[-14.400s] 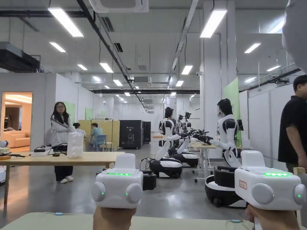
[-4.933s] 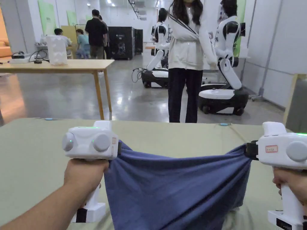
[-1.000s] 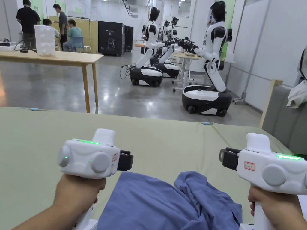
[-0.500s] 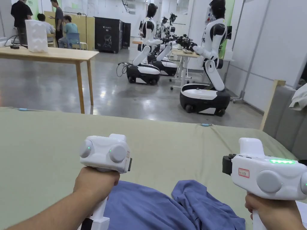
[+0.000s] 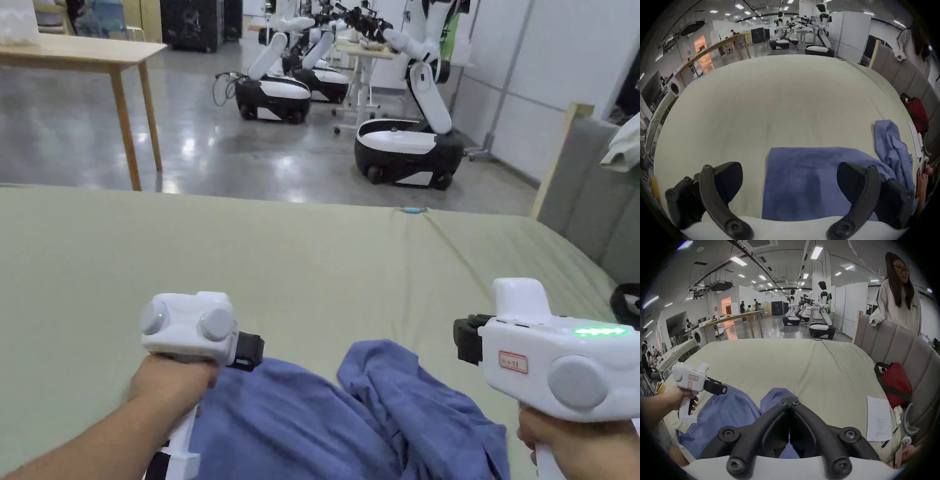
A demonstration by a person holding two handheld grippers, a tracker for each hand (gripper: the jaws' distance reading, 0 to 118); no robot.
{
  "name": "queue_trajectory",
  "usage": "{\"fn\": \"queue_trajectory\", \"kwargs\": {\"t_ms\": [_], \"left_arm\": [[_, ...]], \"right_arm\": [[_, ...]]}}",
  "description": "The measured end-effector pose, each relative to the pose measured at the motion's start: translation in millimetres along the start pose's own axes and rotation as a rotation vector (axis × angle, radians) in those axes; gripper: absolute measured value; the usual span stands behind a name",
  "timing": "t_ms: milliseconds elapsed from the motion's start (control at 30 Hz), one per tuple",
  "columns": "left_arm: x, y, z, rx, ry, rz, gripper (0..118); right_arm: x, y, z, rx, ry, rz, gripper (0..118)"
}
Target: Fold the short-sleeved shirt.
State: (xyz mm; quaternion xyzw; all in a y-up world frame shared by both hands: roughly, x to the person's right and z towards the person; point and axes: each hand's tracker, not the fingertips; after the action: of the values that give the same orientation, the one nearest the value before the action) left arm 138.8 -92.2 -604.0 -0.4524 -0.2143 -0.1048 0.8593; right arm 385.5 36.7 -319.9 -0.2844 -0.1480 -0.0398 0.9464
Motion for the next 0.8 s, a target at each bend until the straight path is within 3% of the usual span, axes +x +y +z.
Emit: {"fn": "queue_trajectory", "kwargs": {"t_ms": [100, 133, 167, 233, 367, 433, 467, 500, 533, 567, 600, 733, 800], "left_arm": [[-14.3, -7.7, -7.4, -0.045, -0.021, -0.02, 112], [-12.1, -13.3, -11.1, -0.069, -0.038, -0.035, 103], [-3.7, -17.4, -12.8, -0.085, -0.035, -0.049, 82], [6.9, -26.0, -2.9, -0.004, 0.03, -0.117, 72], [11.1, -26.3, 7.5, -0.035, 0.0, -0.141, 10], [5.7, -23.5, 7.6, -0.069, -0.032, -0.118, 4], [2.5, -21.2, 7.6, -0.091, -0.051, -0.109, 4], [0.0, -19.2, 7.4, -0.096, -0.052, -0.11, 4], [-2.6, -17.3, 7.0, -0.111, -0.069, -0.106, 4], [-4.0, -16.4, 6.1, -0.117, -0.074, -0.104, 4], [-5.4, -15.5, 4.7, -0.125, -0.086, -0.095, 4], [-11.8, -14.9, -3.0, -0.148, -0.125, -0.069, 4], [-13.5, -14.9, -4.5, -0.149, -0.139, -0.063, 4]], "right_arm": [[3.6, -3.1, -6.8, -0.013, 0.0, 0.0, 0], [3.8, -4.5, -9.0, -0.018, -0.003, 0.001, 0], [4.9, -5.7, -11.8, -0.023, -0.005, -0.002, 0], [7.9, -7.5, -19.0, -0.035, -0.009, -0.015, 0], [8.5, -5.1, -41.2, -0.067, -0.031, -0.026, 0], [7.1, -1.0, -55.7, -0.095, -0.042, -0.021, 1], [6.9, 2.2, -64.0, -0.104, -0.048, -0.026, 8], [7.6, 5.9, -72.7, -0.12, -0.044, -0.035, 27], [7.9, 11.3, -85.2, -0.158, -0.032, -0.046, 57], [7.3, 16.8, -99.3, -0.196, -0.026, -0.052, 98], [5.8, 21.7, -113.4, -0.23, -0.021, -0.042, 113], [-9.7, 34.9, -172.4, -0.279, -0.012, 0.055, 117], [-19.6, 35.5, -198.7, -0.334, 0.041, 0.073, 117]]}}
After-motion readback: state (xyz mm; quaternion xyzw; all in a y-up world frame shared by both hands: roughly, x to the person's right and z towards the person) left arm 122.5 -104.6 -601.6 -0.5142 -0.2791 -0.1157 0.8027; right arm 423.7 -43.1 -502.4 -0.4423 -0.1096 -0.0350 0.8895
